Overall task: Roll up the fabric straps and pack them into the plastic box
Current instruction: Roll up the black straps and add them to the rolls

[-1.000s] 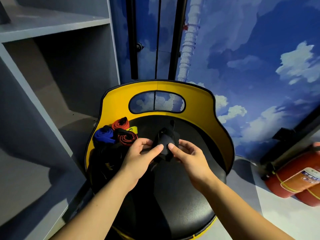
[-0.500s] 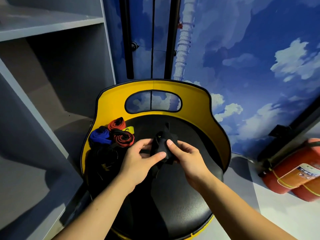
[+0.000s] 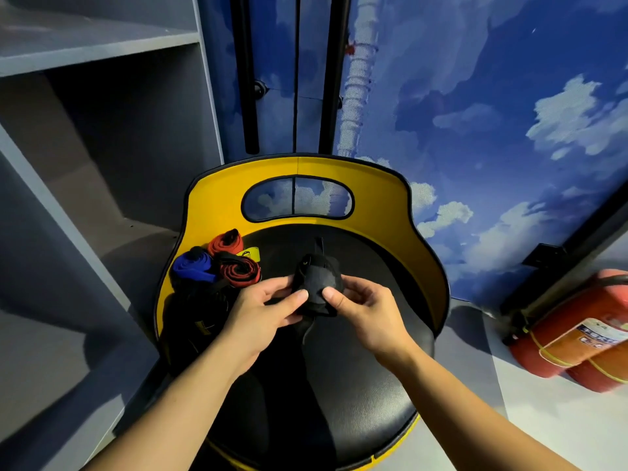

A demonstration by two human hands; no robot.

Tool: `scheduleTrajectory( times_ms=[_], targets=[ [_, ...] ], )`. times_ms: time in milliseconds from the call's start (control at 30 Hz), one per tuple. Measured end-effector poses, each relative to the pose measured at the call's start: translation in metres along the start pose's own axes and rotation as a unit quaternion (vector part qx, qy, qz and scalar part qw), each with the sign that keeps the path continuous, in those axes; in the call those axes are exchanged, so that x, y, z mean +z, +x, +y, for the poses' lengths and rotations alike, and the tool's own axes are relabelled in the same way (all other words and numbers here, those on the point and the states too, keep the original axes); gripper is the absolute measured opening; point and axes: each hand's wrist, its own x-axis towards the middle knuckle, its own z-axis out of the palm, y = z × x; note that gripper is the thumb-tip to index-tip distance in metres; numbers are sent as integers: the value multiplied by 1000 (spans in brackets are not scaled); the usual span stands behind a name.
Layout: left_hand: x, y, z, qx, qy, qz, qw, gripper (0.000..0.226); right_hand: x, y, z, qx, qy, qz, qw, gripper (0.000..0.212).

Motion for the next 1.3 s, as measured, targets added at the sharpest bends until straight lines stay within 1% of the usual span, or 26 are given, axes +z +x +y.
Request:
scheduleTrajectory(
  times_ms=[67, 133, 200, 267, 367, 433, 500, 633, 733, 800, 933, 1100, 1300],
  targets=[
    [-1, 0, -1, 0, 17, 1, 1000, 29, -1, -1, 5, -7, -22, 14, 1000, 31],
    [-2, 1, 0, 9, 42, -2, 999, 29, 0, -1, 3, -4, -14, 18, 1000, 31],
    [-2, 3, -1, 21, 83, 11, 996, 35, -1, 1, 7, 14, 12, 10, 1000, 27],
    [-3, 6, -7, 23, 115, 28, 993, 42, -1, 4, 13, 38, 17, 12, 999, 32],
    [-10, 11, -24, 1, 162, 22, 987, 39, -6, 9, 34, 69, -24, 21, 997, 48],
    [-15, 13, -37, -15, 200, 14, 980, 36, -9, 10, 48, 80, -46, 22, 996, 48],
    [-16, 13, -47, -21, 220, 11, 975, 36, -10, 8, 57, 72, -96, 25, 992, 46],
    [-17, 17, -61, -28, 235, 37, 971, 34, -6, 5, 70, 38, -242, 18, 969, 47],
    [-18, 21, -70, -33, 236, 60, 969, 33, -5, 6, 72, 18, -313, 14, 950, 52],
    [-17, 21, -76, -44, 231, 72, 969, 32, -6, 8, 77, 31, -325, 3, 945, 54],
    [-15, 22, -85, -53, 229, 73, 969, 35, -8, 7, 88, 63, -308, -14, 949, 52],
    [-13, 25, -85, -61, 253, 119, 958, 26, -10, 8, 90, 50, -335, -16, 941, 46],
    [-14, 28, -88, -67, 278, 120, 951, 28, -11, 11, 96, 35, -362, -21, 931, 36]
  ],
)
